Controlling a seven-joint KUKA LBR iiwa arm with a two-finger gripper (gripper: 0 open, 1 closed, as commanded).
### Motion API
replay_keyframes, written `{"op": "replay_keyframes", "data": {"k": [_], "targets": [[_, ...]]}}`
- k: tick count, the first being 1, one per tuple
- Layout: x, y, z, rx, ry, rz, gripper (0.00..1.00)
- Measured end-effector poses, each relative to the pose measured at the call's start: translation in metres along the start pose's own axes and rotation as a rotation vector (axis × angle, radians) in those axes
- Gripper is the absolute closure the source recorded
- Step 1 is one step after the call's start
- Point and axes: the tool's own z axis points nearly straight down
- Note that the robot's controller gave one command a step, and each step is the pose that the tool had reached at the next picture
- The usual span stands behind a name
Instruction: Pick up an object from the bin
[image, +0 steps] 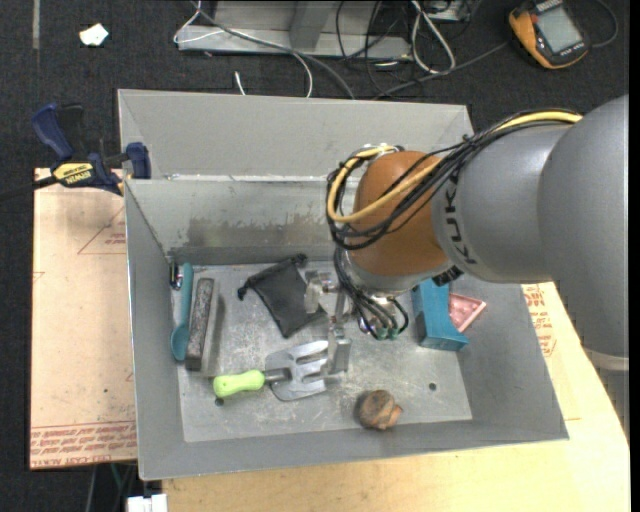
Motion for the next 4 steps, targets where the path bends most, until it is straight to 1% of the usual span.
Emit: {"op": "replay_keyframes", "data": {"k": [1,2,3,4], "targets": [[-0.046,0.022,-0.019,0.002,0.001,0.085,0.00],[-0.035,0.024,-0.002,0.001,0.002,0.111,0.00],[-0.035,0.026,0.005,0.000,-0.002,0.101,0.00],[-0.032,0.021,0.014,0.000,-0.001,0.075,0.00]]}}
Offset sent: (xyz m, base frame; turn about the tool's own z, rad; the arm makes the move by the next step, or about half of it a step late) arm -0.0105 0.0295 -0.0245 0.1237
